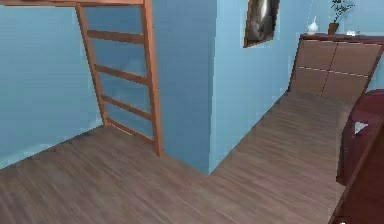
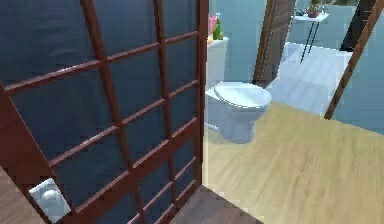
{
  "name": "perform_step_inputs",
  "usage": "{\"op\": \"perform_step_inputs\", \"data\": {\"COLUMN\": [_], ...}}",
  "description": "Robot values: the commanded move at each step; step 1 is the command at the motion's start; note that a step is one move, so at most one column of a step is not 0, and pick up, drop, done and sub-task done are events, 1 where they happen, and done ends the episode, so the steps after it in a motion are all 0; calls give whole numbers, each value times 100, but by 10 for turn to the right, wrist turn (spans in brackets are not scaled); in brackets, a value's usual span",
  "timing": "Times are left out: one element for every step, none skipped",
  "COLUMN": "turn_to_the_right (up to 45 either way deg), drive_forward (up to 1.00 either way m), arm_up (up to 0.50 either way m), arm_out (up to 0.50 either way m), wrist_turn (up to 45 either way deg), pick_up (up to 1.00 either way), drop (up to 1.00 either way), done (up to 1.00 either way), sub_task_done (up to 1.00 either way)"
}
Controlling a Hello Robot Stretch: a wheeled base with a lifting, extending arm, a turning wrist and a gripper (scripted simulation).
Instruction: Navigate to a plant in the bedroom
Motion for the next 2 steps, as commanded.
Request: {"op": "perform_step_inputs", "data": {"turn_to_the_right": [0, 90], "drive_forward": [50, 0], "arm_up": [0, 0], "arm_out": [0, 0], "wrist_turn": [0, 0], "pick_up": [0, 0], "drop": [0, 0], "done": [0, 0], "sub_task_done": [0, 0]}}
